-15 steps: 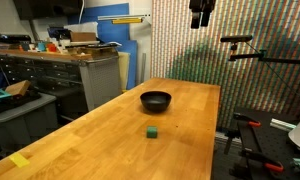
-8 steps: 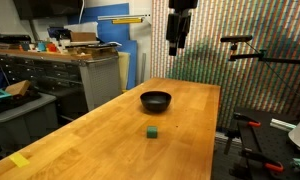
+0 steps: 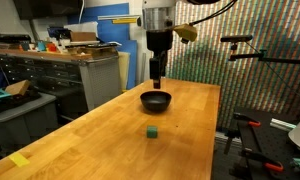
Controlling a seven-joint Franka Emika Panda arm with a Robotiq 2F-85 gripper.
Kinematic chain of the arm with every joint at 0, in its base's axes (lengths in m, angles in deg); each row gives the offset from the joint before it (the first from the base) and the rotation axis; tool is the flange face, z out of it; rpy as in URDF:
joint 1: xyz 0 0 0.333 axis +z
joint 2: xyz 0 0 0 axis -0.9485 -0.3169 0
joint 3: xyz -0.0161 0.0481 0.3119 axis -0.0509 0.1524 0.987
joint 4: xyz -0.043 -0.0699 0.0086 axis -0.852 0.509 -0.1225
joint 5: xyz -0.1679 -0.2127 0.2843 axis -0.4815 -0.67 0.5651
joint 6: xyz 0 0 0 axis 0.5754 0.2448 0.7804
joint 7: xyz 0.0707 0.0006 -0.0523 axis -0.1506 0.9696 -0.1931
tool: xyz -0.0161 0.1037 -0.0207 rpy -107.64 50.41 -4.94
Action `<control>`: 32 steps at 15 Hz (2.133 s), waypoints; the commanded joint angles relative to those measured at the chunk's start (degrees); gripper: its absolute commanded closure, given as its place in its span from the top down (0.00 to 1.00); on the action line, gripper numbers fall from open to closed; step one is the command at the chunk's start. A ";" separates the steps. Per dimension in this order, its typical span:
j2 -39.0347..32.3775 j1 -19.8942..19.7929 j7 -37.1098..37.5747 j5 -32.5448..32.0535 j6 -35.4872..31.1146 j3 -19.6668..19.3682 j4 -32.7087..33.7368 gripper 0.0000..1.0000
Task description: Put the green block inside the black bowl
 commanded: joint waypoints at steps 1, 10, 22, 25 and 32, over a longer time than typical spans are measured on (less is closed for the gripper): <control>-7.19 1.96 -3.06 -1.84 -1.36 -2.86 4.50 1.00; -18.27 4.17 -7.22 1.04 -4.83 -5.61 8.45 1.00; -25.77 5.32 -9.73 3.14 -8.91 -6.30 10.15 1.00; -27.76 5.14 -10.55 3.67 -9.88 -6.63 10.39 1.00; -29.62 5.01 -13.39 4.80 -11.08 -6.49 11.23 0.61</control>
